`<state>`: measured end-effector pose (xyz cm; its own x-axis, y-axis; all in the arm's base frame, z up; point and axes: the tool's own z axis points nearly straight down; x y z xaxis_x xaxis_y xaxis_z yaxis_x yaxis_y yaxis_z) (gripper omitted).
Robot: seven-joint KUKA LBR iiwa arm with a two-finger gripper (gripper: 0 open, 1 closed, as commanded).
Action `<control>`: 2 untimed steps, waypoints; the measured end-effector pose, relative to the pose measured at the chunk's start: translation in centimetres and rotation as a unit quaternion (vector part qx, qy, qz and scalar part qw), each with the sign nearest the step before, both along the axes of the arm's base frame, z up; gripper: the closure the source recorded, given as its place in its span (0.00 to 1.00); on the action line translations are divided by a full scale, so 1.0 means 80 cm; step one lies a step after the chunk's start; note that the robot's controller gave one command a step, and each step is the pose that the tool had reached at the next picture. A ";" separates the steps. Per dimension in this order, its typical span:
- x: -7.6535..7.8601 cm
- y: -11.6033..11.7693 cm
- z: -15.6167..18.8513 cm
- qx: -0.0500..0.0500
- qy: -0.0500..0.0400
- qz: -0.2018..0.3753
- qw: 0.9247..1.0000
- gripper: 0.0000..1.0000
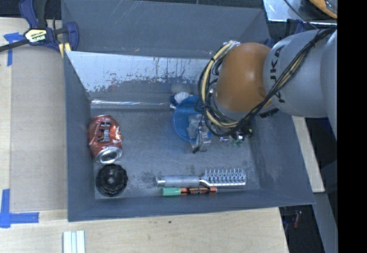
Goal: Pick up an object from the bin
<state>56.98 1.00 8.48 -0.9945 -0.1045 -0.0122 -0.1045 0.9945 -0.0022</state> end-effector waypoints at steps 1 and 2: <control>-0.036 -0.041 0.125 -0.002 -0.002 0.129 0.992 1.00; -0.018 -0.026 0.118 -0.001 -0.002 0.068 0.998 1.00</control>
Offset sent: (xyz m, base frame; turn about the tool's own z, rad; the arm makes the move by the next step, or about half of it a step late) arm -0.0057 -0.0075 0.0592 -0.0316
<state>55.50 -1.04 17.96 -0.9709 -0.2388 -0.0156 -0.2387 0.9711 -0.0044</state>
